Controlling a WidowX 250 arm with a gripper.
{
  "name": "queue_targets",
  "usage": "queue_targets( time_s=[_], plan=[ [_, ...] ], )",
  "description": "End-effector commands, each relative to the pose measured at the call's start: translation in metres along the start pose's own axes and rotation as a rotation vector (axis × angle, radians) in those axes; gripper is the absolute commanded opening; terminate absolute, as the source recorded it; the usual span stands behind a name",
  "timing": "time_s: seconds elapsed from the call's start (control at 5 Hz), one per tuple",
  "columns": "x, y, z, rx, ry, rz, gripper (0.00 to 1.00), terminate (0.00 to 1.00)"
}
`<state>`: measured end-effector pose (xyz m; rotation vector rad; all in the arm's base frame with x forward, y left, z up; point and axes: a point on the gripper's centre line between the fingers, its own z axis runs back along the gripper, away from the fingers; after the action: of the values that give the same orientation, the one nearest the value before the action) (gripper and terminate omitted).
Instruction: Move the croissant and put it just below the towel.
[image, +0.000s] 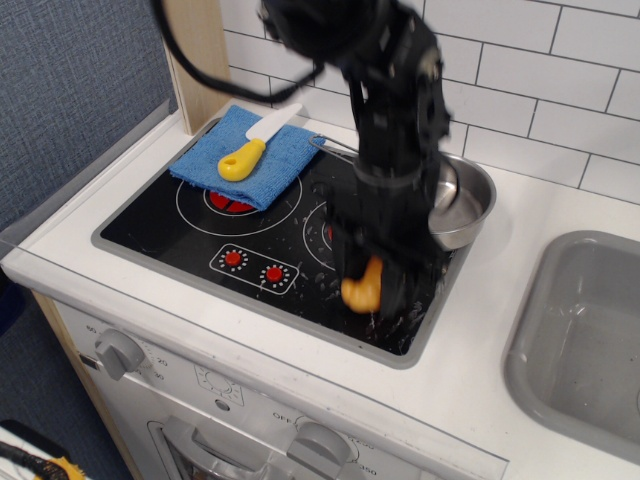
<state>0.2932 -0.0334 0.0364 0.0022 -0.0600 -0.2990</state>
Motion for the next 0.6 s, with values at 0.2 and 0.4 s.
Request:
queue_targets(
  time_s=[0.2,0.4],
  plan=[
    [-0.043,0.119,0.068,0.125,-0.100,0.230,0.00,0.00],
    [-0.067,0.154,0.057,0.190,-0.038,0.287,0.00,0.00]
  ],
)
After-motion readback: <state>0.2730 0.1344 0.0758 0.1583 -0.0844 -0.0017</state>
